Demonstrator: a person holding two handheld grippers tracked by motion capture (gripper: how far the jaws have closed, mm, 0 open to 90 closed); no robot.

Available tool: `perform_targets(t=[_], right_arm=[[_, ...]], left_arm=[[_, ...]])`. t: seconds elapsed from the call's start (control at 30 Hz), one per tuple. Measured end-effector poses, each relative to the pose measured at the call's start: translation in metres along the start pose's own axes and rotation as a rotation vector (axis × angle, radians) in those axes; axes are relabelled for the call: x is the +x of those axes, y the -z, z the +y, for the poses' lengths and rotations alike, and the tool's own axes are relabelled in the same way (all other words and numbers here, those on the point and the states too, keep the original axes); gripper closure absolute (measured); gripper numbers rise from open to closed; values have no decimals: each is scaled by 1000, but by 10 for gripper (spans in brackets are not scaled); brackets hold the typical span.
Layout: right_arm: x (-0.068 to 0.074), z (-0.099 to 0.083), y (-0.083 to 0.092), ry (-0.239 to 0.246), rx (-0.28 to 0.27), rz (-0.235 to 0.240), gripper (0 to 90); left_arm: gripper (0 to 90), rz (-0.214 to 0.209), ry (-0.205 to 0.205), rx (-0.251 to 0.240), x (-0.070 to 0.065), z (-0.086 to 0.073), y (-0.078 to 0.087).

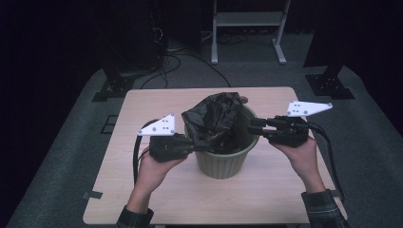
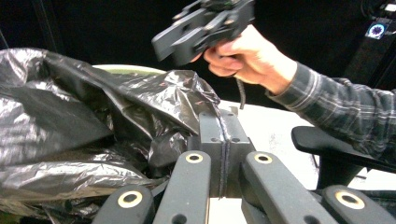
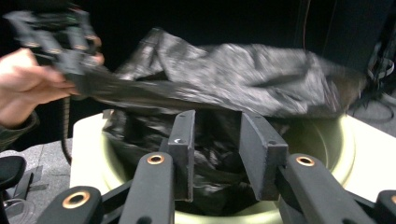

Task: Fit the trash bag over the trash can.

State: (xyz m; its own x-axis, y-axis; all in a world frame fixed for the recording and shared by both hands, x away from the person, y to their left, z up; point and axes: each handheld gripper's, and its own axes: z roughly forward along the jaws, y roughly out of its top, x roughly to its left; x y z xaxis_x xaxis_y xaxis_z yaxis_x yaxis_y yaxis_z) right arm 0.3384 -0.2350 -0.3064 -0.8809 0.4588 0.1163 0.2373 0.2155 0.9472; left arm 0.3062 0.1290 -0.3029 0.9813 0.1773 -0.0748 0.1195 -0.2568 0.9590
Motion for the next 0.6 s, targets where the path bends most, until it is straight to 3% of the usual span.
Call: perform_targets(t=[0.2, 0.27, 0.43, 0.53, 0.6], right_arm=[[-7, -3, -21, -11, 21, -19, 616], [-11, -4, -23, -18, 19, -45, 599], [-18, -3, -13, -20, 0, -106, 579], [-24, -5, 2, -28, -24, -143, 579], [-28, -6, 10, -42, -36, -145, 582]], left_arm=[[893, -8, -4, -6, -6, -3, 9], [893, 1, -4, -9, -7, -5, 14], [892, 29, -3, -12, -7, -7, 25], [892, 45, 0, -15, -6, -9, 34], [890, 52, 6, -20, -5, -11, 38]])
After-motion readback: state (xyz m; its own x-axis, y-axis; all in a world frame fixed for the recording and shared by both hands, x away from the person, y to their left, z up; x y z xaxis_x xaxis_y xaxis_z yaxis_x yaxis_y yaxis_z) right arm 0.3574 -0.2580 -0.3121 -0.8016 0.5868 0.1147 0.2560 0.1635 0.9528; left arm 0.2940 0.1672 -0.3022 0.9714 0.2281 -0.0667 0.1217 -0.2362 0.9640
